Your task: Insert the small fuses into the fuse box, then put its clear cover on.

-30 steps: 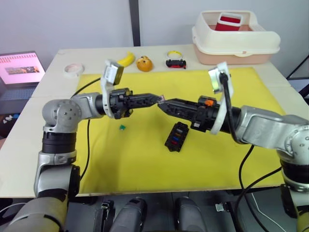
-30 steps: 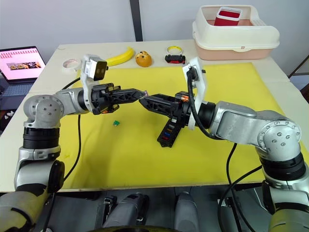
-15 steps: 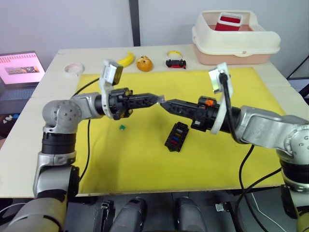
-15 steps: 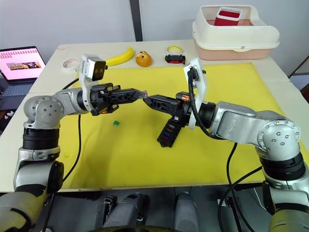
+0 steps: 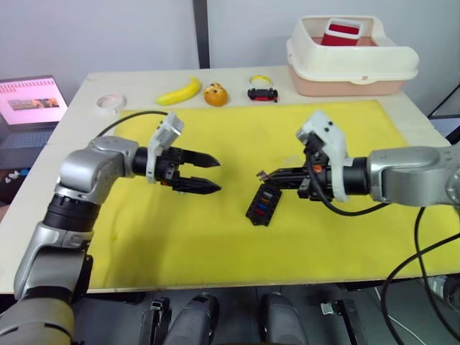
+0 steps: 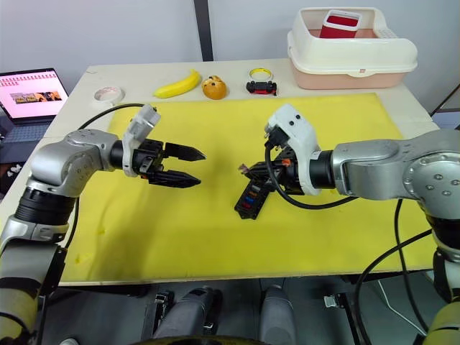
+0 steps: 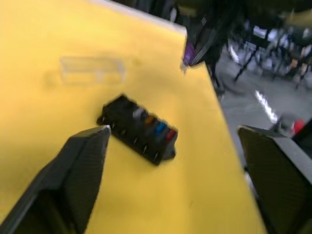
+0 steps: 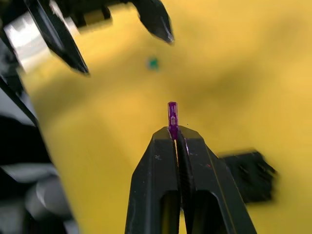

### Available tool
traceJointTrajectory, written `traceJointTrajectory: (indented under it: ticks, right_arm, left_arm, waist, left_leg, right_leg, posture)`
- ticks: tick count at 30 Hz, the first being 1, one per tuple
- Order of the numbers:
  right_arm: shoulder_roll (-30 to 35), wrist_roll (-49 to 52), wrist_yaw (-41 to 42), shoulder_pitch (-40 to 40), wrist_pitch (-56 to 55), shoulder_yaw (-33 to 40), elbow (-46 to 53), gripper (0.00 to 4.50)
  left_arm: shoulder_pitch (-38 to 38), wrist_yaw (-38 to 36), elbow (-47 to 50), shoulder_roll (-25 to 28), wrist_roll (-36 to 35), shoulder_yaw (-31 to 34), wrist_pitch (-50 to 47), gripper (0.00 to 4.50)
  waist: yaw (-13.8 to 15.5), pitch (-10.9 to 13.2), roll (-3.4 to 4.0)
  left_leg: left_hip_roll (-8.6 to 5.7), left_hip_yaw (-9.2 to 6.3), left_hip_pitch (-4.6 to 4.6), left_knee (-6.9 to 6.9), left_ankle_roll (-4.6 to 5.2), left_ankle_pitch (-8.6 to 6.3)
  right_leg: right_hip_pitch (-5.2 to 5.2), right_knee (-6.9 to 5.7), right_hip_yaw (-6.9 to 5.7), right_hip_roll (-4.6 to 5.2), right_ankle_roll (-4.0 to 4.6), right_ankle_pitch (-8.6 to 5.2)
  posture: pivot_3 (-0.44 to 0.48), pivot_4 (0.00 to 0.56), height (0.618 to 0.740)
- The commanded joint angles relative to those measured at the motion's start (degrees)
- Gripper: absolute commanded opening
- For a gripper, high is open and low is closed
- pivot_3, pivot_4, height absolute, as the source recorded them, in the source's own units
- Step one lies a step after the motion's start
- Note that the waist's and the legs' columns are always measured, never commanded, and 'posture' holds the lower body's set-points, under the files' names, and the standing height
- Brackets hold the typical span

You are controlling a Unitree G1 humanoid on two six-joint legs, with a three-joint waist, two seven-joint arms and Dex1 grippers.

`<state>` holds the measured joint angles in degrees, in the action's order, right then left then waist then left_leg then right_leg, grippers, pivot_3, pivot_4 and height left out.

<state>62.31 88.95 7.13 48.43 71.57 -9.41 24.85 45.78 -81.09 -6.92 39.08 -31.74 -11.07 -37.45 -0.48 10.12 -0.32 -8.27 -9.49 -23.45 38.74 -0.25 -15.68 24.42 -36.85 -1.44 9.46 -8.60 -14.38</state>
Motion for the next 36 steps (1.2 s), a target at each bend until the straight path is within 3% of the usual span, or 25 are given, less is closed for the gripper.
traceJointTrajectory:
  ticks: [1,11,22,36]
  right_arm:
    - [2.32,-12.24,9.28,4.91,2.31,-3.5,1.46,0.0]
    - [0.01,-37.37,26.57,15.69,5.49,-17.91,-3.23,0.0]
    - [-8.13,-47.78,34.12,17.72,8.09,-20.49,-8.72,0.0]
    - [-9.57,-55.54,39.02,13.78,6.61,-21.69,-8.1,0.0]
  left_arm:
    - [0.47,-1.93,0.9,-1.19,6.59,-3.87,9.97,4.48]
    - [1.92,-2.05,-9.24,-8.81,19.06,-10.4,28.01,4.48]
    - [3.08,-2.17,-12.77,-12.32,21.2,-9.49,29.97,4.48]
    - [1.99,-1.27,-11.01,-12.59,21.5,-9.59,28.69,4.48]
  waist:
    - [-0.06,0.0,0.01]
    - [-0.26,0.01,0.02]
    - [-0.15,0.01,0.01]
    - [-0.16,0.01,0.01]
  left_leg:
    - [0.0,0.01,0.0,-0.02,0.0,0.0]
    - [0.02,0.07,0.0,-0.07,0.0,0.0]
    - [-0.01,0.03,-0.04,-0.01,0.0,0.0]
    - [-0.02,0.03,-0.04,0.03,-0.01,0.0]
  right_leg:
    - [0.01,0.0,0.01,0.01,0.0,0.0]
    - [0.08,-0.03,0.0,0.02,-0.02,0.0]
    - [0.09,-0.09,0.0,0.04,-0.02,0.01]
    - [0.1,-0.13,0.0,0.04,-0.03,0.01]
  posture:
    - [0.0,0.15,0.74]
    - [0.0,0.15,0.74]
    - [0.0,0.15,0.74]
    - [0.0,0.15,0.74]
